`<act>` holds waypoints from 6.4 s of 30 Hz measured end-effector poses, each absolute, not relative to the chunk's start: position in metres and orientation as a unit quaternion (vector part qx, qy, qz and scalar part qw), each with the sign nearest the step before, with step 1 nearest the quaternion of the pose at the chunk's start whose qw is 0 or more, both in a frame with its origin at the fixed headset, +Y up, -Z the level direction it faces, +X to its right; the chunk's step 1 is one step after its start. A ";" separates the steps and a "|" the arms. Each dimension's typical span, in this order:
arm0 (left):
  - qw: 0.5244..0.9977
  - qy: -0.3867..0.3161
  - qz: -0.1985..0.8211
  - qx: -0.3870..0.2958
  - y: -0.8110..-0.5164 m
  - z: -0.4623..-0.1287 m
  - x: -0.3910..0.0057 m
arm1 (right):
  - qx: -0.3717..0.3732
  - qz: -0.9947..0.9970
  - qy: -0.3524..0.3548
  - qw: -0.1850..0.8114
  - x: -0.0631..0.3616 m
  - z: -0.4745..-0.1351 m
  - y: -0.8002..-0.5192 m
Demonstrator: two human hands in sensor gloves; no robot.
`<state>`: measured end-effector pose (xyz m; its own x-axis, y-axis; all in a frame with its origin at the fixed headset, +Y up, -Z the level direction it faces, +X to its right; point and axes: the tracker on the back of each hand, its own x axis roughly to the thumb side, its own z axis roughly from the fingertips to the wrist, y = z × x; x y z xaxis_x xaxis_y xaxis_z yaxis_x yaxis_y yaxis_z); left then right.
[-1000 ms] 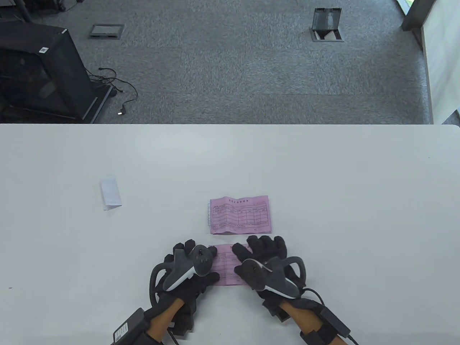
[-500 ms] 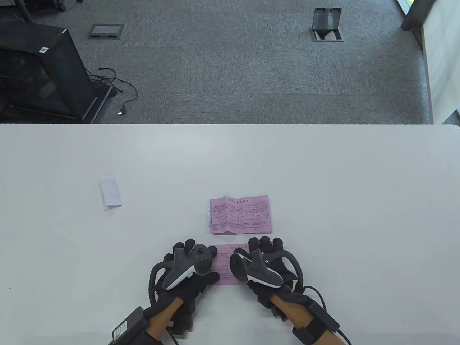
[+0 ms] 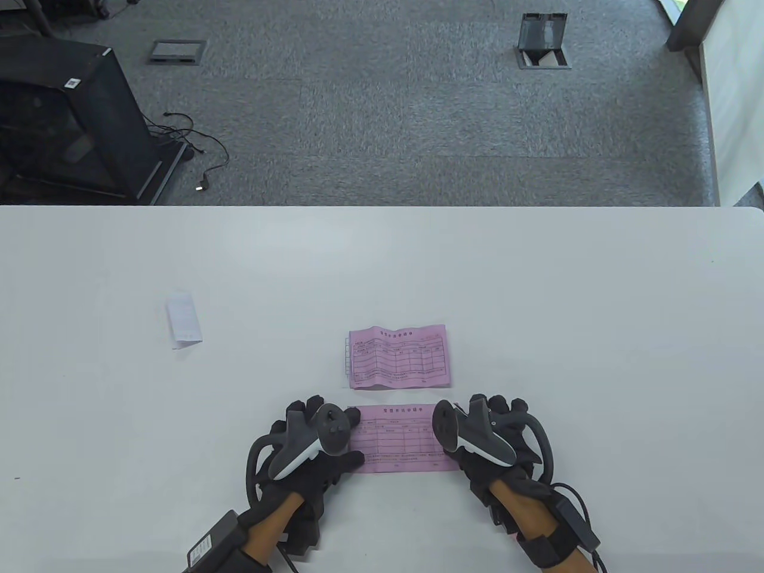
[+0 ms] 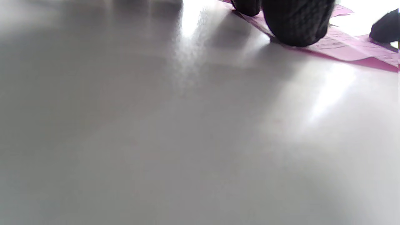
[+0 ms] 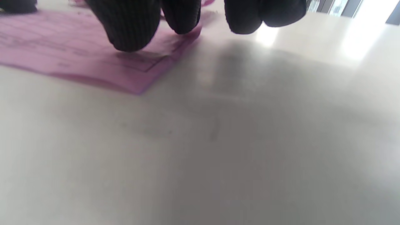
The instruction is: Unfold folded invoices and stack
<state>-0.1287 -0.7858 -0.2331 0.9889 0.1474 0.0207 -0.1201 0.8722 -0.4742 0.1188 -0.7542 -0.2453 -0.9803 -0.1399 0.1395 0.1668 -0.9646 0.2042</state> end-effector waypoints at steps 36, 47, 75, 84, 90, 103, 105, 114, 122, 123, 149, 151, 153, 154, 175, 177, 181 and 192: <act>0.969 -0.026 0.068 -0.235 -0.787 -0.234 -0.128 | -0.080 -0.983 -0.138 0.089 0.117 -0.242 -0.773; 0.970 -0.023 0.078 -0.231 -0.788 -0.233 -0.130 | -0.005 -0.992 -0.117 -0.040 0.142 -0.252 -0.767; 0.970 -0.026 0.077 -0.229 -0.788 -0.233 -0.128 | 0.050 -0.949 -0.059 -0.305 0.139 -0.251 -0.770; 0.923 -0.032 0.297 -0.241 -0.767 -0.238 -0.159 | -0.074 -0.902 0.032 -0.423 0.142 -0.237 -0.715; 0.789 -0.114 0.550 -0.249 -0.764 -0.240 -0.179 | -0.166 -0.846 0.076 -0.501 0.141 -0.224 -0.685; 0.731 -0.138 0.662 -0.090 -0.767 -0.238 -0.166 | -0.097 -0.812 0.084 -0.570 0.162 -0.237 -0.706; 0.741 -0.098 0.661 -0.062 -0.767 -0.237 -0.169 | -0.083 -0.822 0.083 -0.558 0.165 -0.239 -0.710; 0.819 -0.037 0.570 -0.055 -0.764 -0.243 -0.172 | -0.043 -0.874 0.058 -0.481 0.162 -0.250 -0.731; 0.873 -0.017 0.488 -0.021 -0.757 -0.249 -0.167 | 0.006 -0.898 0.032 -0.440 0.160 -0.262 -0.742; 0.882 -0.012 0.470 -0.016 -0.754 -0.252 -0.166 | 0.009 -0.903 0.036 -0.427 0.158 -0.265 -0.742; 0.951 0.125 0.241 -0.147 -0.769 -0.356 -0.126 | 0.167 -0.971 -0.049 -0.162 0.129 -0.365 -0.767; 0.952 0.125 0.233 -0.153 -0.773 -0.358 -0.126 | 0.170 -0.973 -0.052 -0.149 0.129 -0.366 -0.770; 0.952 0.128 0.232 -0.155 -0.776 -0.359 -0.126 | 0.169 -0.975 -0.045 -0.139 0.127 -0.368 -0.772; 0.952 0.129 0.229 -0.155 -0.776 -0.359 -0.125 | 0.168 -0.976 -0.048 -0.131 0.125 -0.368 -0.772; 0.963 0.216 0.150 -0.061 -0.745 -0.342 -0.177 | 0.123 -0.945 -0.114 -0.281 0.165 -0.335 -0.766; 0.953 0.258 0.145 -0.069 -0.738 -0.343 -0.206 | 0.097 -0.951 -0.108 -0.274 0.177 -0.315 -0.763; 0.930 0.330 0.146 -0.072 -0.738 -0.349 -0.264 | 0.073 -0.956 -0.070 -0.276 0.193 -0.282 -0.757; 0.871 0.448 0.176 -0.099 -0.780 -0.368 -0.357 | 0.050 -0.975 -0.036 -0.213 0.192 -0.269 -0.741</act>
